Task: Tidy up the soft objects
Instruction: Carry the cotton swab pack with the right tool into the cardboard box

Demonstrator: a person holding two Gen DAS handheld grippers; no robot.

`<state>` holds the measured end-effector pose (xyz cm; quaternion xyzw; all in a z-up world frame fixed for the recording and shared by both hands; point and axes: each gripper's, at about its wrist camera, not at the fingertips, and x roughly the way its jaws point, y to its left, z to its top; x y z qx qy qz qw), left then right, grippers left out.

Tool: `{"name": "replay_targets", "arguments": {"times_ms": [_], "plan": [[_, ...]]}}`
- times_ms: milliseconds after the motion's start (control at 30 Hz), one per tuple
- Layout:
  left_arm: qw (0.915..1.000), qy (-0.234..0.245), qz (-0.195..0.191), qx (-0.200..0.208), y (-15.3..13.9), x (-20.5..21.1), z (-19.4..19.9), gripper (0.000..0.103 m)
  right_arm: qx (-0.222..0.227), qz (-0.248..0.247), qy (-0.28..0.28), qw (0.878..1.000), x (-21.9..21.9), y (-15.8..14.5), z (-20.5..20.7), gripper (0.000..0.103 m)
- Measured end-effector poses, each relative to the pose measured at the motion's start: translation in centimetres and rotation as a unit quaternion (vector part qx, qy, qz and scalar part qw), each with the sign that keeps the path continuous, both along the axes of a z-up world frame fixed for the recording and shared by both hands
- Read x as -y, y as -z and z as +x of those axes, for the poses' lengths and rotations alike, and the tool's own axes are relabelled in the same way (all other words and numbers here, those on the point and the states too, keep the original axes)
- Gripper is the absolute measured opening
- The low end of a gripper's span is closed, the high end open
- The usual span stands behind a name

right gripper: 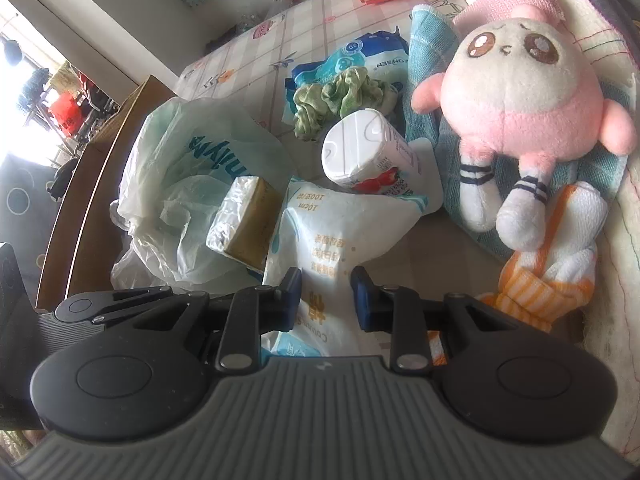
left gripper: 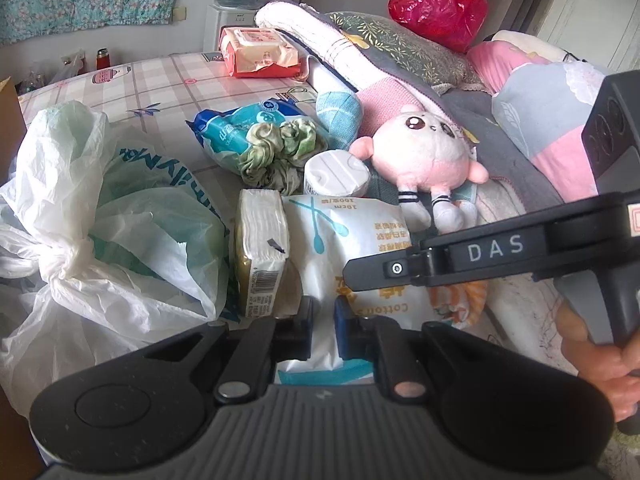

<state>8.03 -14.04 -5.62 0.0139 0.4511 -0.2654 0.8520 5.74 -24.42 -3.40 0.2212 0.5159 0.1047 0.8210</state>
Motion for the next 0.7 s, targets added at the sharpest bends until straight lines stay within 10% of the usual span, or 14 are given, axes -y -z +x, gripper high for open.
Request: {"name": "replay_targets", "arguments": {"times_ms": [367,700], "plan": [[0.9962,-0.012,-0.025,0.082,-6.5,-2.3,-2.0,0.011,0.082,-0.013,-0.003,0.997,-1.0,-6.6,-2.3,0.026],[0.9807,-0.129,0.005,0.147,-13.0,-11.8,-1.2,0.011,0.169,0.017,-0.097,0.981,-9.2,-13.0,2.6,0.026]]}}
